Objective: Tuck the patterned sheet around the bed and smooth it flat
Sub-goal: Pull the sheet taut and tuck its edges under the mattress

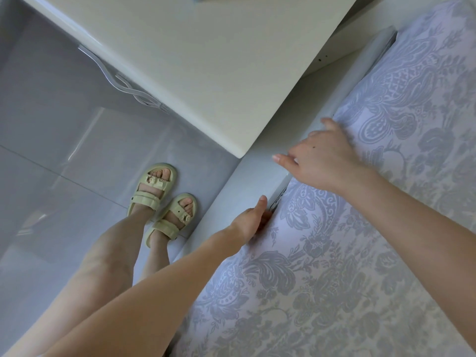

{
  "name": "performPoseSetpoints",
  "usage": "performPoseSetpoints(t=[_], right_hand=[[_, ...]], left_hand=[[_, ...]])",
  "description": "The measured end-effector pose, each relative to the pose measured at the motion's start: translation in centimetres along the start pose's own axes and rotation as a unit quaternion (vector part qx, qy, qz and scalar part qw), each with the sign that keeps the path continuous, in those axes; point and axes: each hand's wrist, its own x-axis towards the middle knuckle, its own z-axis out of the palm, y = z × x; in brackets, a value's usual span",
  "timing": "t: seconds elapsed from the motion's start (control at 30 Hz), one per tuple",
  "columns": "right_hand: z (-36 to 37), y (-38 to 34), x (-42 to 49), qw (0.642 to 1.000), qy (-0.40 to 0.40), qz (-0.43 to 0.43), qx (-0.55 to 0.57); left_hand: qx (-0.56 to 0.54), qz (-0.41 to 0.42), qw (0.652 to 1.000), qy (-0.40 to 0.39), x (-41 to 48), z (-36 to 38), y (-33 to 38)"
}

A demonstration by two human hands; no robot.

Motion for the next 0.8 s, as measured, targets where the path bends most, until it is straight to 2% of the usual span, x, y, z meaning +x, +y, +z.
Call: performPoseSetpoints(t=[0.07,0.23,0.3,0.43,0.57,0.63,0.7,0.8], right_hand=[[0.3,1.1,-1.1,0.999,-0.033,0.010,-0.036],[1.4,1.3,0.6,0.996,-0.083,0.008,-0.029],[1.5,1.3,1.1,0.995,-0.090,0.007,-0.043],[0.9,0.5,1.2,0.992,-0.120,0.023,-0.042],[-0.3,-1.6,2.1,0.978,-0.182,0.050,-0.091],[-0.3,-2.5,1.6,0.978,-0.166,0.072,-0.099],[0.3,-3.9,0.2,0.990,-0.099,0.084,-0.052],[1.4,-8.8,-3.7,0.996,-0.046,0.005,0.074]], left_hand=[[0.052,-0.029,0.998,0.004,0.3,0.7,0.1],[0.036,-0.042,0.998,-0.020,-0.5,-0.2,0.9],[0.025,-0.011,0.999,0.016,-1.5,-0.8,0.9],[-0.046,0.122,0.979,0.157,-4.6,-2.7,-1.7],[-0.034,0.117,0.981,0.152,-7.2,-5.8,-5.6],[-0.006,0.099,0.985,0.143,-7.8,-6.5,-7.1],[0.037,0.072,0.990,0.114,-7.9,-6.5,-8.4],[0.082,0.027,0.995,0.058,-7.5,-5.7,-10.8]])
